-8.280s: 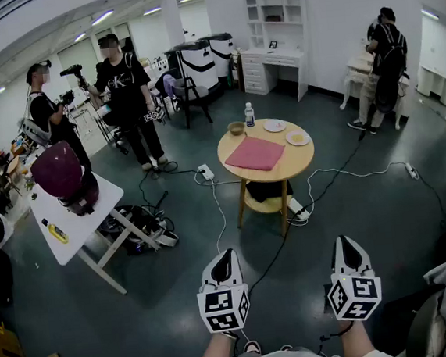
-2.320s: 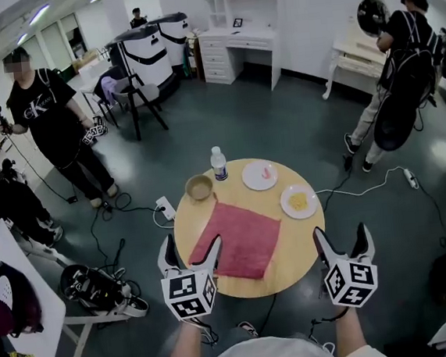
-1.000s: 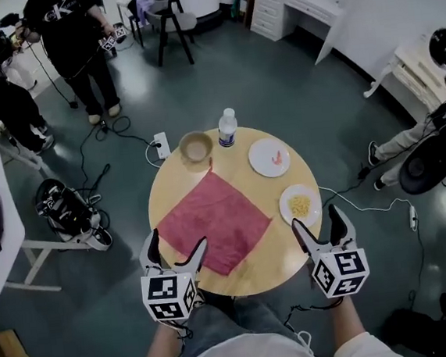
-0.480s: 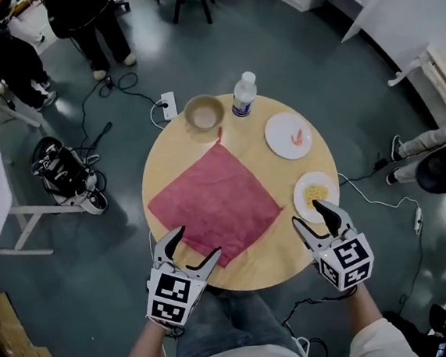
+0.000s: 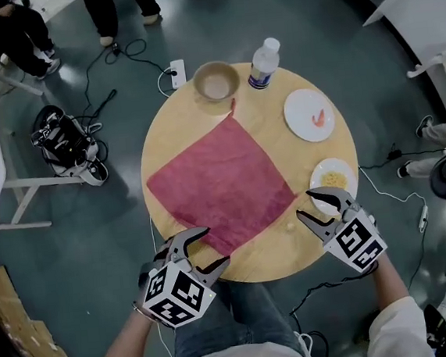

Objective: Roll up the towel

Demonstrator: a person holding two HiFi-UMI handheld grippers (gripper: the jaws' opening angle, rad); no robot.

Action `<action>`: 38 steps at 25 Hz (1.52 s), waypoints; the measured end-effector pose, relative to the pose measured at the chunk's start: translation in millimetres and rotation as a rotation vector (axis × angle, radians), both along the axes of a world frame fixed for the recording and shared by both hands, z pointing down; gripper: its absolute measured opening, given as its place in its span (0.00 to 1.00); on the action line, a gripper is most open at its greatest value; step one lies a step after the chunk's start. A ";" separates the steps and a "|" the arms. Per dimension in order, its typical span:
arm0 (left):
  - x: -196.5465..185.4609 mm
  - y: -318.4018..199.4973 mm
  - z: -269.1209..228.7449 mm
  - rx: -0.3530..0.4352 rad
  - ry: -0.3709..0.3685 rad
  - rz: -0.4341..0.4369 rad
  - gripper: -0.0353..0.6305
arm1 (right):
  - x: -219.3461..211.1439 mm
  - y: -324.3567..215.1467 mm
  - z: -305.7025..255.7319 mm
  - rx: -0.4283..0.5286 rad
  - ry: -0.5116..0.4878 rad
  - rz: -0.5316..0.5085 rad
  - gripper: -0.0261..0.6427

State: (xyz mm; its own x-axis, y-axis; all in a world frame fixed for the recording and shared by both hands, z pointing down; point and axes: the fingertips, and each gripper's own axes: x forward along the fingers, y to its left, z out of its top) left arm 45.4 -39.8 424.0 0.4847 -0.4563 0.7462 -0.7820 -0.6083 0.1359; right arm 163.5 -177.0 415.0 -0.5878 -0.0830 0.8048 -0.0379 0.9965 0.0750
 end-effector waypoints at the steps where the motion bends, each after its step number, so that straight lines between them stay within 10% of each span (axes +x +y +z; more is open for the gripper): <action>1: 5.4 4.1 2.3 -0.016 -0.006 0.047 0.49 | -0.2 1.6 4.1 -0.002 0.026 -0.044 0.30; 19: 54.8 26.6 43.2 -0.167 -0.137 0.707 0.34 | 5.0 17.8 46.2 -0.085 0.227 -0.431 0.23; 38: 49.4 32.0 67.9 -0.192 -0.203 0.775 0.26 | 6.3 7.4 78.5 -0.003 0.373 -0.649 0.20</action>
